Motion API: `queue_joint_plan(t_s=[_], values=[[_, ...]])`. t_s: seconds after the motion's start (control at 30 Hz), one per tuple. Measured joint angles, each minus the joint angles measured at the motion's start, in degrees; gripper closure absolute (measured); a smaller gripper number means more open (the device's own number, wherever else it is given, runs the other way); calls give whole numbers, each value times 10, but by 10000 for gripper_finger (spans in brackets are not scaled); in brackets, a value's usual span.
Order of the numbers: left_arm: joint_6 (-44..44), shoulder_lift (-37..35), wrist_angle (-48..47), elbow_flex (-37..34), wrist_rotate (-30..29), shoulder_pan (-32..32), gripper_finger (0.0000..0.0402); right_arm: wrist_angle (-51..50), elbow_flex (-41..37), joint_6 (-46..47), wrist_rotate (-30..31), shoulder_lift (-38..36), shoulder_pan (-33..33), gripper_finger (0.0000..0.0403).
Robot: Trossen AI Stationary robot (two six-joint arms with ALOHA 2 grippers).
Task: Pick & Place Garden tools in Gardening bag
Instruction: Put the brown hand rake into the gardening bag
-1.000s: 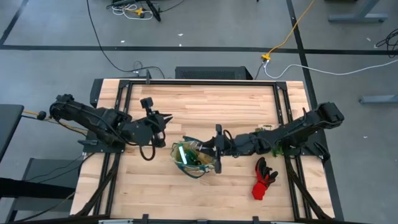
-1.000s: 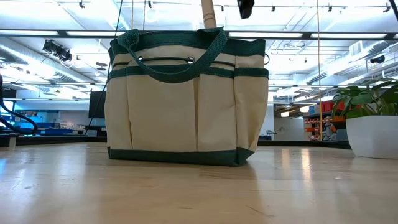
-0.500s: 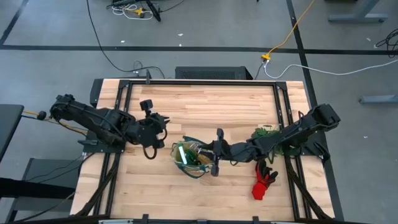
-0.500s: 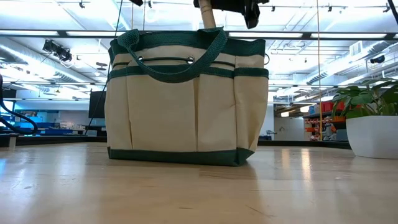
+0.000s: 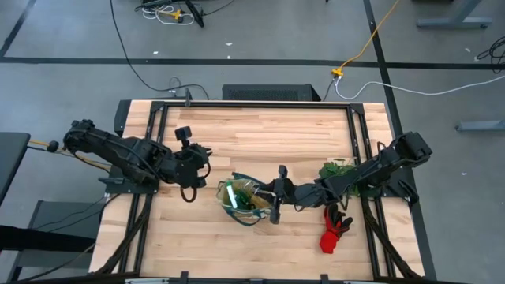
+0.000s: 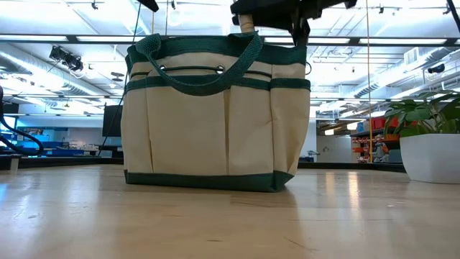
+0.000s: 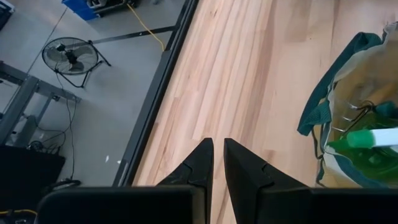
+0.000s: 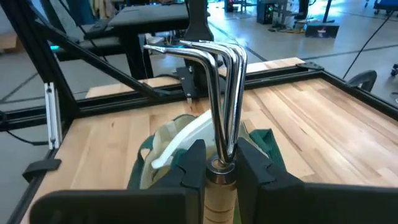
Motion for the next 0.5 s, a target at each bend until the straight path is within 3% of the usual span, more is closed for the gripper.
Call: queue_joint_plan(t_s=[0.37, 0.5], values=[[1, 0, 0, 0, 0, 0, 358, 60, -42, 25, 0, 0, 0, 357], [1, 0, 0, 0, 0, 0, 358, 60, -43, 31, 0, 0, 0, 319]])
